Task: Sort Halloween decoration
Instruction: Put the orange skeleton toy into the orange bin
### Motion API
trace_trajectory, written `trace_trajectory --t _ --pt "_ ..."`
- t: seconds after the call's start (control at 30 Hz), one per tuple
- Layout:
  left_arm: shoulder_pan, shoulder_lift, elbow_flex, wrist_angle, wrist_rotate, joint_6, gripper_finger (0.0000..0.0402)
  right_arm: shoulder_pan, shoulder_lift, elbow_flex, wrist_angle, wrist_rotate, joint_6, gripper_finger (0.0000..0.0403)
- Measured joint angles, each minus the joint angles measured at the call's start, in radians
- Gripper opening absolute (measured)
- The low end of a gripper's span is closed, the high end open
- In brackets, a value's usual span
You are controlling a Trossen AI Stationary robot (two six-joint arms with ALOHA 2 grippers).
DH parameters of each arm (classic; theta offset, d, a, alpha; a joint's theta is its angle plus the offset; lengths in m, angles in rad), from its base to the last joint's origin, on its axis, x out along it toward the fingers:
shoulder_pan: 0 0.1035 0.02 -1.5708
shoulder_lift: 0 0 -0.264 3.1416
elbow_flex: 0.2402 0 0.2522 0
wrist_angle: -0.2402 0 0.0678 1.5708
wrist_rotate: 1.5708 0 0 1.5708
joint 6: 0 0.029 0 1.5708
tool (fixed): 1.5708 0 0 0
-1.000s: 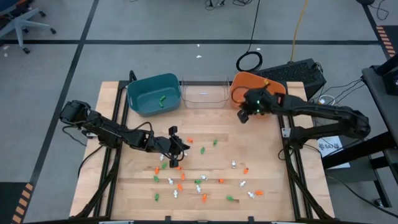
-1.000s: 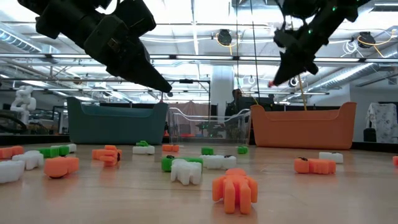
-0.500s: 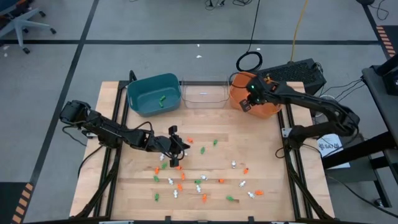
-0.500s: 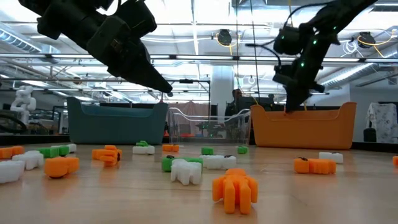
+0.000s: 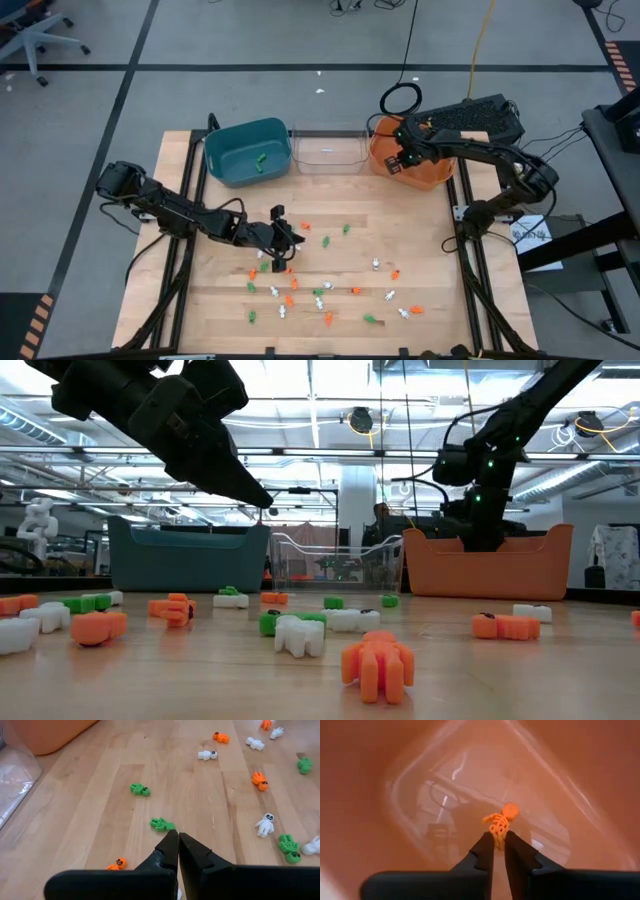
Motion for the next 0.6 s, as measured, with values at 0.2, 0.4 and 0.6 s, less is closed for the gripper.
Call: trace_trajectory --t 0.2,0.4,0.6 --pt "-0.001 0.0 0.0 0.0 0.0 0.0 0.0011 0.003 -0.011 -0.001 -0.007 0.072 0.03 0.0093" --pt "-0.001 0.0 0.0 0.001 0.0 0.0 0.0011 0.041 -0.124 -0.001 -0.006 0.067 0.03 0.0154" --pt "0.0 0.0 0.0 0.0 0.0 0.0 0.0011 0.201 -0.298 -0.001 -0.005 0.034 0.074 0.0178"
